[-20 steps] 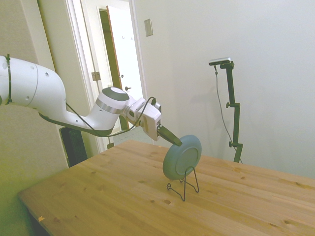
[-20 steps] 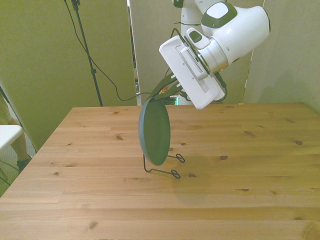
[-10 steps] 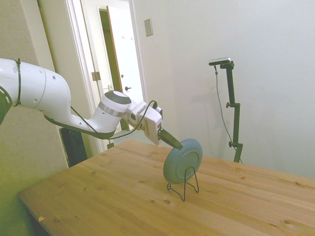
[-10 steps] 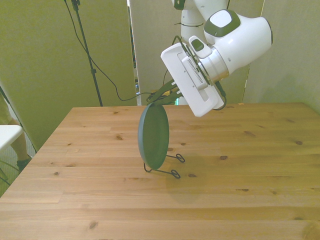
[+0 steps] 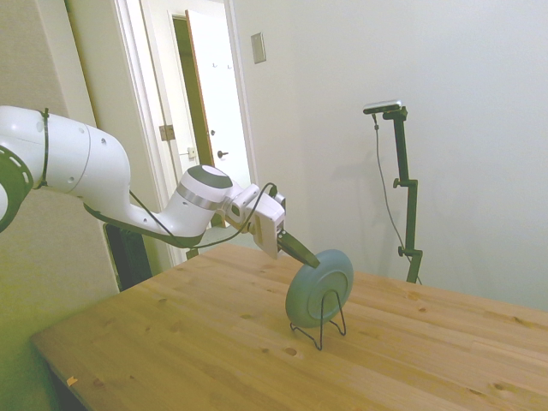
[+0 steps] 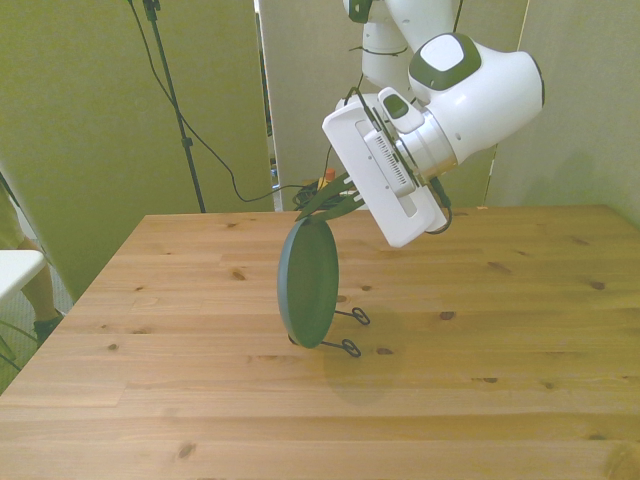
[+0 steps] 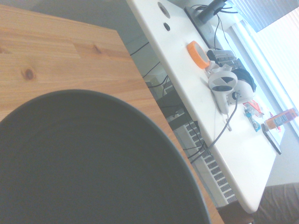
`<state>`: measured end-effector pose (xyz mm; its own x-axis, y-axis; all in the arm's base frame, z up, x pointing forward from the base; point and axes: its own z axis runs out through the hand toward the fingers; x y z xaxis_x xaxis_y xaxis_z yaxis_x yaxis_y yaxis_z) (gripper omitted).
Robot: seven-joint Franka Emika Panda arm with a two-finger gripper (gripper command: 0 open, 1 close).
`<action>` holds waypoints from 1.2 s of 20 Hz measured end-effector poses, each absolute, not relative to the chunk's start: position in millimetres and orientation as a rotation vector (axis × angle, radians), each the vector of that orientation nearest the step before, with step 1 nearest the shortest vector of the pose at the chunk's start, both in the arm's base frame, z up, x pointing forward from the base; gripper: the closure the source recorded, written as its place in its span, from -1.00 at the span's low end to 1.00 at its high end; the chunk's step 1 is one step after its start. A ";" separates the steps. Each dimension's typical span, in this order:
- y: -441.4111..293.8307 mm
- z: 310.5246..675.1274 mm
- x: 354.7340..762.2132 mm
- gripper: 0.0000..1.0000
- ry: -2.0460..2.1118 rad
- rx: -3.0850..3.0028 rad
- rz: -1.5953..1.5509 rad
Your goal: Load the plate
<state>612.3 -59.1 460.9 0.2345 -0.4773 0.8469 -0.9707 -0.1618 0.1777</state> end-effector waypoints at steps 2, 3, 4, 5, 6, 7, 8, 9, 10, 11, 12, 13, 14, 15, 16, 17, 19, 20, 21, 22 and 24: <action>-58.1 458.7 613.0 -1.00 -1.344 1.761 0.835; -57.7 458.5 613.4 -1.00 -1.346 1.763 0.838; -57.6 458.5 613.6 -1.00 -1.348 1.763 0.841; -57.4 458.6 613.8 -1.00 -1.350 1.764 0.843; -57.3 458.6 613.9 -1.00 -1.352 1.764 0.844; -57.2 458.4 614.1 -1.00 -1.353 1.765 0.846; -57.1 457.9 614.2 -1.00 -1.353 1.765 0.846; -57.0 457.0 614.4 -1.00 -1.354 1.765 0.846; -57.2 455.7 614.6 -1.00 -1.355 1.765 0.844; -57.4 454.3 614.8 -1.00 -1.356 1.764 0.843; -57.5 453.1 614.9 -1.00 -1.356 1.764 0.842; -57.6 452.6 615.0 -1.00 -1.356 1.764 0.842; -57.0 452.8 615.2 -1.00 -1.359 1.768 0.844; -54.7 454.1 615.8 -1.00 -1.366 1.781 0.849; -50.5 457.7 616.0 -1.00 -1.380 1.798 0.855; -43.9 463.0 615.4 -1.00 -1.402 1.823 0.856; -23.1 482.7 611.9 -1.00 -1.462 1.896 0.862; -9.8 496.9 610.0 -1.00 -1.499 1.951 0.871; 1.7 510.3 607.7 -1.00 -1.539 2.006 0.872; 12.6 521.7 604.5 -1.00 -1.576 2.056 0.862; 31.6 536.2 598.1 -1.00 -1.645 2.158 0.817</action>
